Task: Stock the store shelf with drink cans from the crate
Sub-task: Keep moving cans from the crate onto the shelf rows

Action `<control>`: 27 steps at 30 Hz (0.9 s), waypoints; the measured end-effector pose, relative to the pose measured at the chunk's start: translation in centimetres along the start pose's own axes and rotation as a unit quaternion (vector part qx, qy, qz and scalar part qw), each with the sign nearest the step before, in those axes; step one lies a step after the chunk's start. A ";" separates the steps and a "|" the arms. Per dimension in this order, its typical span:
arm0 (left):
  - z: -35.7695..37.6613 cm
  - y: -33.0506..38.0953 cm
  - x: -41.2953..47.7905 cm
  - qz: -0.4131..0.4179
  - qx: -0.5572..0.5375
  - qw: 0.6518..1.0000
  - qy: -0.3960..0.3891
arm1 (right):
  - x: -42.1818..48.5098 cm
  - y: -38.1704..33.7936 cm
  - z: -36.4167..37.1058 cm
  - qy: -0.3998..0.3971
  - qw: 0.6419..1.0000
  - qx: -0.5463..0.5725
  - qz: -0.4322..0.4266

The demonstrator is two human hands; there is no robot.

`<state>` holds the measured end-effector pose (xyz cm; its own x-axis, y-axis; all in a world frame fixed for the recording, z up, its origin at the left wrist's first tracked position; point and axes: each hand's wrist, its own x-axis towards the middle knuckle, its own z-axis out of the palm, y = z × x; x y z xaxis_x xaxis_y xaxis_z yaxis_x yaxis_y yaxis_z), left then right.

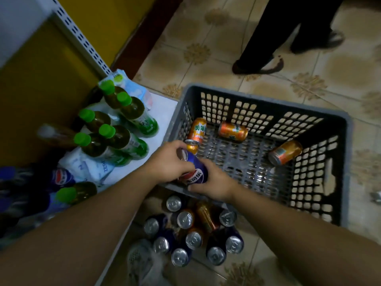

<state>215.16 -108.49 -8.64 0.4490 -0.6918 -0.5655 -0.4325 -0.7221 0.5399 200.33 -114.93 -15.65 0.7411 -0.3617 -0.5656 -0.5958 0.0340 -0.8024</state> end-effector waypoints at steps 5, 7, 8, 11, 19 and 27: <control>-4.7 4.5 -7.3 0.025 -0.222 0.970 0.096 | -7.5 -6.5 0.1 0.113 0.989 0.082 -0.057; -6.8 5.9 -11.4 0.039 -0.286 0.954 0.080 | -10.6 -9.7 0.6 0.138 0.980 0.115 -0.089; -7.8 6.3 -13.5 0.043 -0.313 0.947 0.063 | -12.1 -11.5 0.9 0.143 0.976 0.127 -0.104; -10.2 7.1 -20.2 0.067 -0.316 0.944 0.071 | -16.5 -17.1 2.2 0.129 0.971 0.124 -0.159; -18.5 5.2 -38.5 0.132 -0.333 0.900 0.248 | -27.9 -29.0 9.6 0.043 0.940 0.014 -0.337; -22.1 -3.6 -55.5 0.107 -0.321 0.844 0.417 | -34.3 -35.8 22.4 -0.062 0.874 -0.196 -0.440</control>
<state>209.03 -67.53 34.60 0.9243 -0.3736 0.0780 -0.1807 -0.2482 0.9517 203.16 -82.87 28.24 0.9793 0.0179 0.2016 0.1795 -0.5376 -0.8239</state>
